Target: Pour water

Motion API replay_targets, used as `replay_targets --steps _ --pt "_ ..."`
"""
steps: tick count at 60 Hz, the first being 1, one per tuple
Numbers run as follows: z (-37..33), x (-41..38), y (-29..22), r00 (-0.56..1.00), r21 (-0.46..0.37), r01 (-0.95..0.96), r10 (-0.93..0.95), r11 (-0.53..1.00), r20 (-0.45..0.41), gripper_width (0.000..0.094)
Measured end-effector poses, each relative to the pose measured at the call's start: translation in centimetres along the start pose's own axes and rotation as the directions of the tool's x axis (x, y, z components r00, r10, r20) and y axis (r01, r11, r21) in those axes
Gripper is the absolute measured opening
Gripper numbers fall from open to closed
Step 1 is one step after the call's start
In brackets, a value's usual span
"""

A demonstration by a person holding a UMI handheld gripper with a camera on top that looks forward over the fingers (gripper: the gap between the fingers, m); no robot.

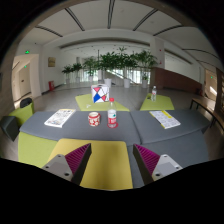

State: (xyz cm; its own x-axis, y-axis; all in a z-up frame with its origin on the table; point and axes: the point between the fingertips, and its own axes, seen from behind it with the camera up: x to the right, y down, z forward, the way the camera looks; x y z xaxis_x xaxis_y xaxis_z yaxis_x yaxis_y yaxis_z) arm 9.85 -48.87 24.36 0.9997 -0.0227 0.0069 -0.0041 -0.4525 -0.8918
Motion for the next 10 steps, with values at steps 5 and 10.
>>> replay_targets --steps 5,10 --pt "-0.46 -0.24 -0.03 1.000 0.012 0.010 -0.010 1.000 -0.001 0.0857" --pt "-0.62 -0.20 -0.17 1.000 0.018 0.020 -0.019 1.000 -0.005 0.0856"
